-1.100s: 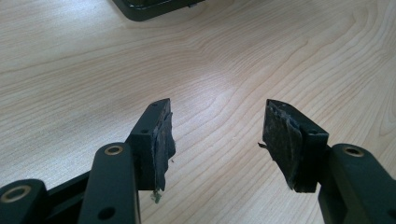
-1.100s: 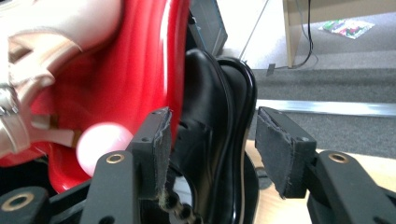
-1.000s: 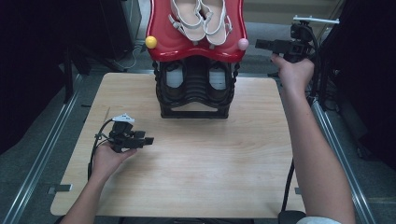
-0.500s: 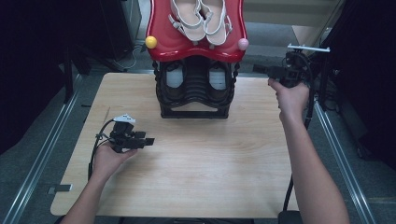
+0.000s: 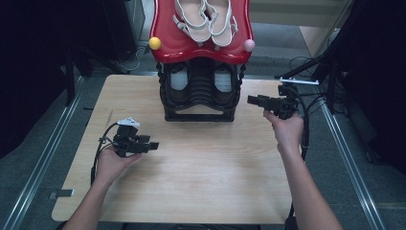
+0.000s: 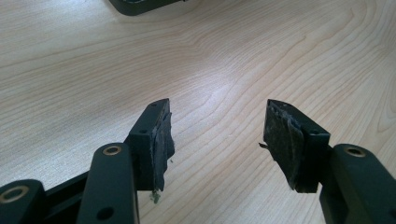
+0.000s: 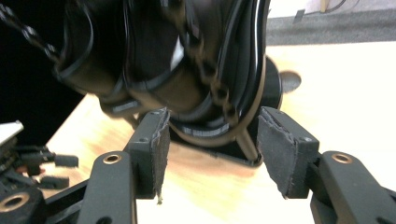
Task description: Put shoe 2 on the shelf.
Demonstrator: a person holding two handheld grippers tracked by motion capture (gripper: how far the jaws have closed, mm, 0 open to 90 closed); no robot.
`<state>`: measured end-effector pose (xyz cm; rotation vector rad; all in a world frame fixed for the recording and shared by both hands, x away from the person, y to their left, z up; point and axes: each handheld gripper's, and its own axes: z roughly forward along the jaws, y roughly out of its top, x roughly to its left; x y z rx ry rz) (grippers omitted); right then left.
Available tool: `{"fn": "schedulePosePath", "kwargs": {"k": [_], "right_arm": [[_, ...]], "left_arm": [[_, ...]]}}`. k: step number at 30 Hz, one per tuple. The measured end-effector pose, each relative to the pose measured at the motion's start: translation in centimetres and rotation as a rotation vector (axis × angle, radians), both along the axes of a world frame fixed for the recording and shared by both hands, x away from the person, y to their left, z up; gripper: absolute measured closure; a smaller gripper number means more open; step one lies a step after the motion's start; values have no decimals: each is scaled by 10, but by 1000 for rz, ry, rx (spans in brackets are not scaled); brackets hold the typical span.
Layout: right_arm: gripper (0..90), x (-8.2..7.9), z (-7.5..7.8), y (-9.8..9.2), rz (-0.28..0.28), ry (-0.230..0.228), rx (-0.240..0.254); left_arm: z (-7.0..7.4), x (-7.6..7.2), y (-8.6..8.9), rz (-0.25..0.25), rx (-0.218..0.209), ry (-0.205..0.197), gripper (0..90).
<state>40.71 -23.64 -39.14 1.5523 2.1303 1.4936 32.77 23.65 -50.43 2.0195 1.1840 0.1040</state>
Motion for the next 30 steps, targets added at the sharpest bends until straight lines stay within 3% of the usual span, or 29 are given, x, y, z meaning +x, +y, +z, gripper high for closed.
{"fn": "schedulePosePath", "kwargs": {"k": [9, 13, 17, 20, 22, 27, 30], "right_arm": [[448, -23, -46, 18, 60, 48, -25], [448, -33, -64, 26, 80, 38, -6], [448, -38, -78, 33, 108, 65, -1], [447, -45, -89, 39, 106, 48, 6], [450, -48, -99, 45, 124, 69, 21], [451, -50, -113, 64, 182, 106, -16], [449, -52, -114, 70, 211, 96, -53]], "left_arm": [[0, 0, -1, -6, 1, -1, 415], [0, 0, -3, -16, -5, 0, 413], [0, 0, -5, -22, -14, -1, 410], [0, 0, -7, -29, -18, -1, 409], [0, 0, -8, -27, -20, 0, 408], [0, -1, -12, -40, -27, 5, 400], [-1, -1, -16, -45, -38, 18, 397]]}}
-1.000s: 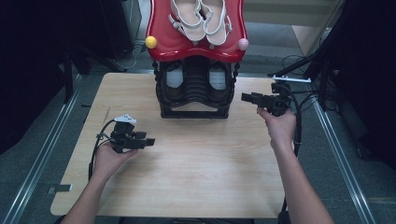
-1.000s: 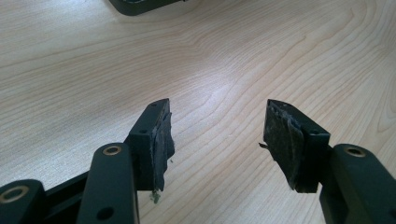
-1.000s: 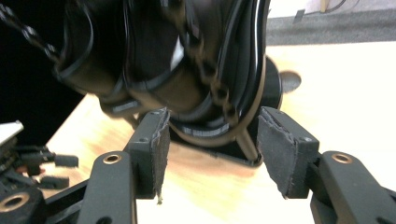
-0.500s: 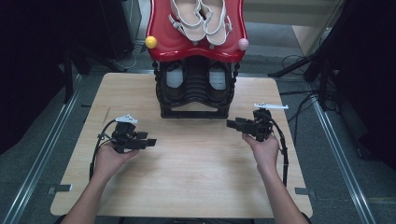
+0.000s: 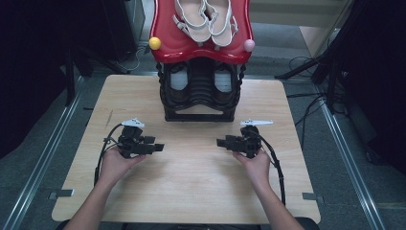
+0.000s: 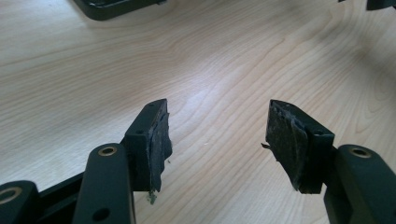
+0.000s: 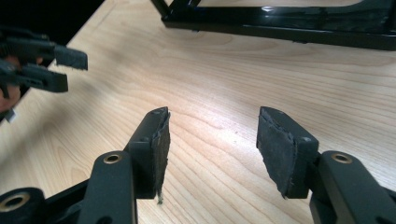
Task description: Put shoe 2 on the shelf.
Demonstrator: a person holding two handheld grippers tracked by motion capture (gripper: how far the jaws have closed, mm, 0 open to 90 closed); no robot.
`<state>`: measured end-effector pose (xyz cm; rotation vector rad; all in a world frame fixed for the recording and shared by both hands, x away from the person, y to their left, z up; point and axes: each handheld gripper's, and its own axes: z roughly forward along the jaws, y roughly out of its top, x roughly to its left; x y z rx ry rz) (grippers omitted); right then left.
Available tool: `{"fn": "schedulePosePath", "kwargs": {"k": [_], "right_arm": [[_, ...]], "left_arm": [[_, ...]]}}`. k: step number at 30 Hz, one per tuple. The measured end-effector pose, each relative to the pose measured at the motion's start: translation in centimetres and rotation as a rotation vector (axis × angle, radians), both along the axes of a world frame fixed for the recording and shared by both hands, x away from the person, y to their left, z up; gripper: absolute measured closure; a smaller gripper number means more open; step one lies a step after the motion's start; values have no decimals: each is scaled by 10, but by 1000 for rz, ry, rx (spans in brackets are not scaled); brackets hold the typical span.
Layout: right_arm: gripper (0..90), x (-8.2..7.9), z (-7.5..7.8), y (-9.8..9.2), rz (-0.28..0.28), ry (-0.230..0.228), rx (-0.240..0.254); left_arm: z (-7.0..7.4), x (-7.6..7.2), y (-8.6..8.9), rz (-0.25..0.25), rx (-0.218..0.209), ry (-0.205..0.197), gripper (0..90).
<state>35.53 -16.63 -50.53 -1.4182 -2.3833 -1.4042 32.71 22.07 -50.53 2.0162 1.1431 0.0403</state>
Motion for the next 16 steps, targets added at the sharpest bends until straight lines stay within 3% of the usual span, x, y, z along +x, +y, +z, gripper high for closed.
{"fn": "schedulePosePath", "kwargs": {"k": [2, 11, 13, 16], "right_arm": [[447, -1, -1, 2, 8, -10, -23], [427, -1, -3, -2, 22, -7, -38], [425, -2, -3, 0, 50, -17, -62], [418, -3, -7, 5, 93, -24, -115]], "left_arm": [[0, 0, -3, -13, 0, 3, 394], [-3, -1, -17, -51, -11, 19, 374], [-3, -1, -24, -59, -19, 28, 361], [-6, -3, -36, -89, 2, 15, 350]]}}
